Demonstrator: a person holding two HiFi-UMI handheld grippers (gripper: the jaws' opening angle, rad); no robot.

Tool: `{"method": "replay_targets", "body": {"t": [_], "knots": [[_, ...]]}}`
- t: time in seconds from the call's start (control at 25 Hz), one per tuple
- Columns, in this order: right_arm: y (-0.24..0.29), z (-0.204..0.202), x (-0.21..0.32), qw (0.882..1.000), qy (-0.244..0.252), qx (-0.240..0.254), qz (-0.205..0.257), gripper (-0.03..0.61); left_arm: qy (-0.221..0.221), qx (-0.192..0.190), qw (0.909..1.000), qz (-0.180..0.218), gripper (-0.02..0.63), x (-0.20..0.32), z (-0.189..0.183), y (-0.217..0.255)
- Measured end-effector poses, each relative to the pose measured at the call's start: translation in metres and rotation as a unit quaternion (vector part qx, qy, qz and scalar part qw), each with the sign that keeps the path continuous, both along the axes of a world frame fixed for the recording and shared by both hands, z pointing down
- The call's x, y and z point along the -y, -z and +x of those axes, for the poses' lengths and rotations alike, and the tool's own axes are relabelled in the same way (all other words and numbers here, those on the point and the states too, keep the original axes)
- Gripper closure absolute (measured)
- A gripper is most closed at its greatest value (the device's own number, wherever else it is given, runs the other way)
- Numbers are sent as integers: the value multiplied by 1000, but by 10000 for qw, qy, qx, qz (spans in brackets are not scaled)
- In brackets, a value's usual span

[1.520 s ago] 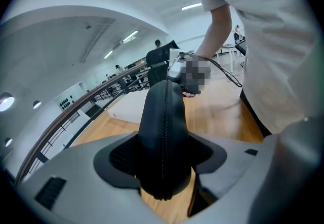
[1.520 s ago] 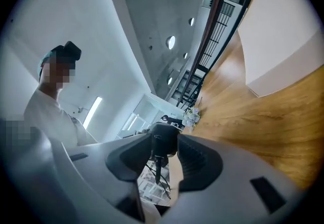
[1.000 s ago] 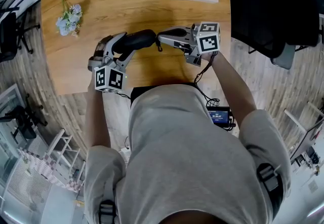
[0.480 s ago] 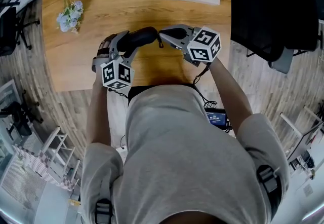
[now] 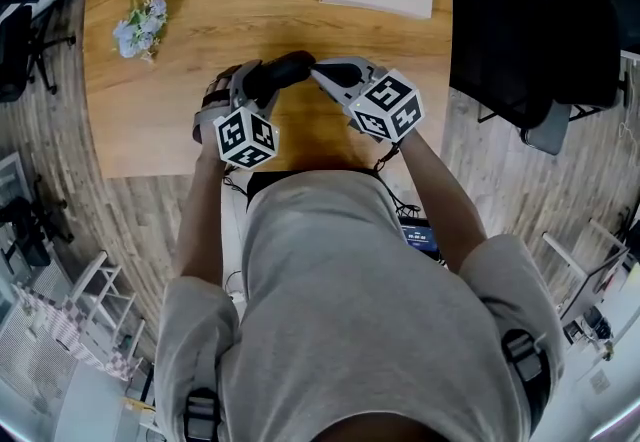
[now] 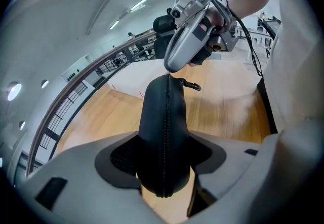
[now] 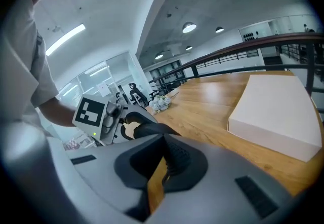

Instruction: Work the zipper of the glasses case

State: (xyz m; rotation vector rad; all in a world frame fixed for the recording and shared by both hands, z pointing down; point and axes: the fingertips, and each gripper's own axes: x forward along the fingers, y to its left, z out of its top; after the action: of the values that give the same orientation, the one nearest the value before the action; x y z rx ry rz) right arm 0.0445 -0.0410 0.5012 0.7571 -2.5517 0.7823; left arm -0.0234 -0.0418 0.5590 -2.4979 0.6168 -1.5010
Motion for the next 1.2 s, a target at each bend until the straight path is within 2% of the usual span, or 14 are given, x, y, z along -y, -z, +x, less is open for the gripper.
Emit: {"method": "replay_targets", "body": {"t": [0.32, 0.72, 1.0, 1.2], "knots": [[-4, 12, 15, 9996, -239, -109, 66, 554, 276, -995, 9946, -31, 341, -6, 9, 20], [-13, 15, 22, 9990, -308, -334, 9, 554, 324, -1314, 9905, 228, 341, -9, 13, 35], [-10, 12, 21, 9982, -347, -484, 58, 554, 449, -1135, 9922, 239, 342, -8, 14, 34], [4, -5, 11, 9984, -141, -490, 234, 554, 481, -1088, 9925, 271, 342, -6, 16, 34]]}}
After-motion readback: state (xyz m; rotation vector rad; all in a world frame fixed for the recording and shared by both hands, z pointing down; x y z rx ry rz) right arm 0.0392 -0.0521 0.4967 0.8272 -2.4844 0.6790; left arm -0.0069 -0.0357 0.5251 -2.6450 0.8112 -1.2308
